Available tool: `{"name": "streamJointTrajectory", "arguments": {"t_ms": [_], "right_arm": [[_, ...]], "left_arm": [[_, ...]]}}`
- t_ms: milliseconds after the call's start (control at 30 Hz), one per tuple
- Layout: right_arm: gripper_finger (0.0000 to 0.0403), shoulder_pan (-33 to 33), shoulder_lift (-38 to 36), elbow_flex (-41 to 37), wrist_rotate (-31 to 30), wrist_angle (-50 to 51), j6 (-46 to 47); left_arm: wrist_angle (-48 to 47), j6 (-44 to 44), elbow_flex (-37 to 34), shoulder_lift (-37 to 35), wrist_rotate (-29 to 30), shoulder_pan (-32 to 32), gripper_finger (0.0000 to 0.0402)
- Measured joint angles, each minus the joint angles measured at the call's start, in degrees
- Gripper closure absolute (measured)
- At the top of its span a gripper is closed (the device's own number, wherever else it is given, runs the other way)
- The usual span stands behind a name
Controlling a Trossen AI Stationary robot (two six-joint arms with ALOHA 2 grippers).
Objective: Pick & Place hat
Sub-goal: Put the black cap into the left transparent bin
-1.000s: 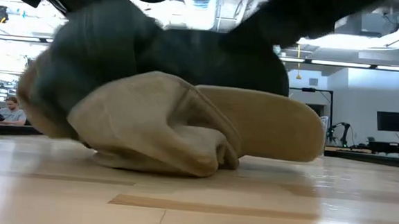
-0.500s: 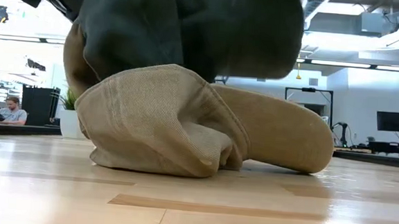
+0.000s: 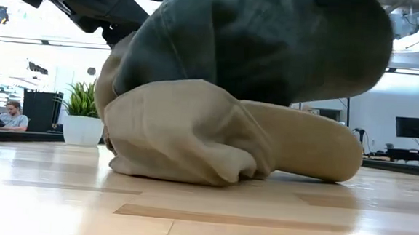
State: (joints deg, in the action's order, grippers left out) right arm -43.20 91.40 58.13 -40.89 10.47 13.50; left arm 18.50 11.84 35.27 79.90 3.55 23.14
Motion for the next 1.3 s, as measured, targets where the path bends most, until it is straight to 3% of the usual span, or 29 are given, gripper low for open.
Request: {"name": "streamJointTrajectory", "arguments": {"t_ms": [200, 267, 367, 467, 533, 800, 967, 1100, 1300], "right_arm": [[0.0401, 1.3, -5.5, 0.0, 12.3, 4.7, 2.0], [0.0401, 1.9, -7.3, 1.2, 12.0, 9.8, 4.4], [0.0401, 2.0, -10.2, 3.1, 4.2, 17.0, 6.4], [0.0395, 2.0, -13.4, 4.3, -2.3, 17.6, 6.5], [0.0391, 2.4, -15.0, 4.9, -2.8, 16.4, 6.4], [0.0396, 2.6, -16.6, 4.9, 2.1, 16.5, 5.2], [0.04, 3.0, -15.5, 5.6, 3.2, 32.4, 17.3], [0.0398, 2.6, -15.2, 5.7, 8.1, 40.5, 24.2], [0.0399, -0.3, -17.2, 5.8, 15.1, 32.3, 20.3]], "left_arm": [[0.0, 0.0, 0.0, 0.0, -0.1, 0.0, 0.0238], [0.0, 0.0, 0.0, 0.0, -0.1, 0.0, 0.0238], [0.0, 0.0, 0.0, 0.0, -0.1, 0.0, 0.0238], [0.0, 0.0, 0.0, 0.0, -0.1, 0.0, 0.0238], [0.0, 0.0, 0.0, 0.0, -0.1, 0.0, 0.0238], [0.0, 0.0, 0.0, 0.0, -0.1, 0.0, 0.0238], [0.0, 0.0, 0.0, 0.0, 0.0, 0.0, 0.0238], [0.0, 0.0, 0.0, 0.0, -0.1, 0.0, 0.0238], [0.0, 0.0, 0.0, 0.0, -0.1, 0.0, 0.0238]]}}
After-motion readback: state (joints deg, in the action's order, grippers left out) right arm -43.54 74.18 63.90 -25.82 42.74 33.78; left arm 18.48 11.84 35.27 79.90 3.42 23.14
